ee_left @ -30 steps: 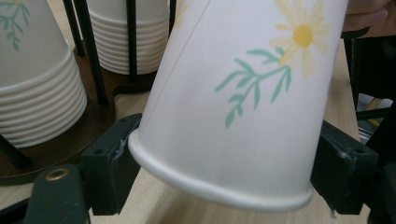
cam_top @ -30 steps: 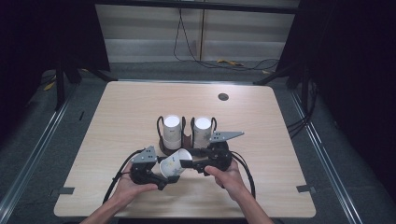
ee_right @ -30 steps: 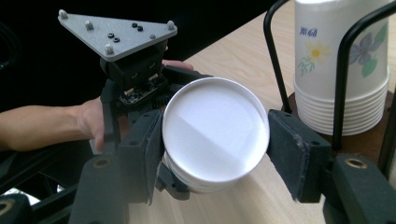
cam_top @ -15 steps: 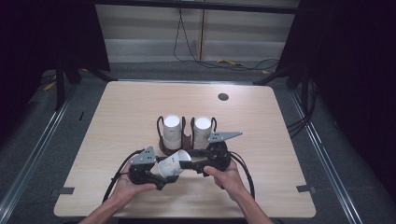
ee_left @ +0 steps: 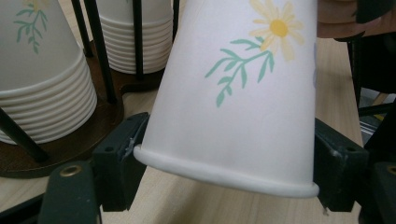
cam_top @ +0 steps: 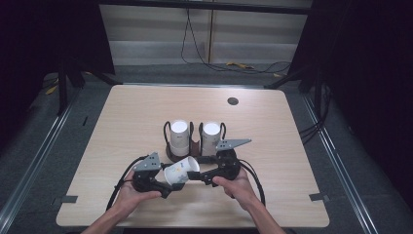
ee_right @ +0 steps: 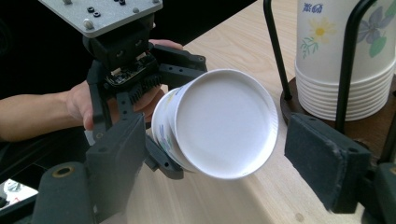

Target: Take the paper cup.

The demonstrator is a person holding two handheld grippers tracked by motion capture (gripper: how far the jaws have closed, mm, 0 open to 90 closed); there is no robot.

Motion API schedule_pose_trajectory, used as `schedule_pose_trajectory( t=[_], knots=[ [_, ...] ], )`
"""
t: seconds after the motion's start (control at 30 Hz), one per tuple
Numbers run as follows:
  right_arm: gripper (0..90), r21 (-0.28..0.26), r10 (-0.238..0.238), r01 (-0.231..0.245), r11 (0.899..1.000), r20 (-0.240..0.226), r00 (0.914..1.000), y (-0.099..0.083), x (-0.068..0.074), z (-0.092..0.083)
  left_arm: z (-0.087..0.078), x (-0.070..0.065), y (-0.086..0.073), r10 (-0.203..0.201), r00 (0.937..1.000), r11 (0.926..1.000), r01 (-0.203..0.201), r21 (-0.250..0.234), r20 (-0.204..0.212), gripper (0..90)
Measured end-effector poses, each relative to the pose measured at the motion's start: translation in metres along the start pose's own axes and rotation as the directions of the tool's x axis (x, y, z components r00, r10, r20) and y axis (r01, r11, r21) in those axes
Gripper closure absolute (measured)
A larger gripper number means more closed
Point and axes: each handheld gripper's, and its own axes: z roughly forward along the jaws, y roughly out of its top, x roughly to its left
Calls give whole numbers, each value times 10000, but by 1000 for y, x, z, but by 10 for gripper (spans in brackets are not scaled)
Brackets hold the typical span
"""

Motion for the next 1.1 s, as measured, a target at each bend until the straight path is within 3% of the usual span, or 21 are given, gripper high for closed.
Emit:
schedule_pose_trajectory(
  t=[0.33, 0.53, 0.73, 0.87, 1.1],
  knots=[
    [187, 294, -326, 321, 9991, 158, 9993, 1, 1, -6, -3, 2, 1, -187, 9998, 9996, 187, 225, -21, 234],
    [180, 609, -499, 488, 9969, 161, 9986, -1, 2, -8, -3, -1, 8, 151, 9999, 9986, -153, 502, 36, 241],
    [173, 991, -616, 586, 9934, 271, 9977, -7, 0, -11, -6, -5, 13, 813, 9967, 9911, -800, 1063, -78, 245],
    [172, 1107, -769, 725, 9912, 355, 9964, -7, 1, -13, -5, -6, 12, 878, 9961, 9844, -853, 1540, -95, 249],
    [179, 1836, -1146, 1085, 9770, 228, 9931, -6, 3, -8, -1, -7, 10, 828, 9963, 9793, -857, 1834, 231, 260]
  ],
)
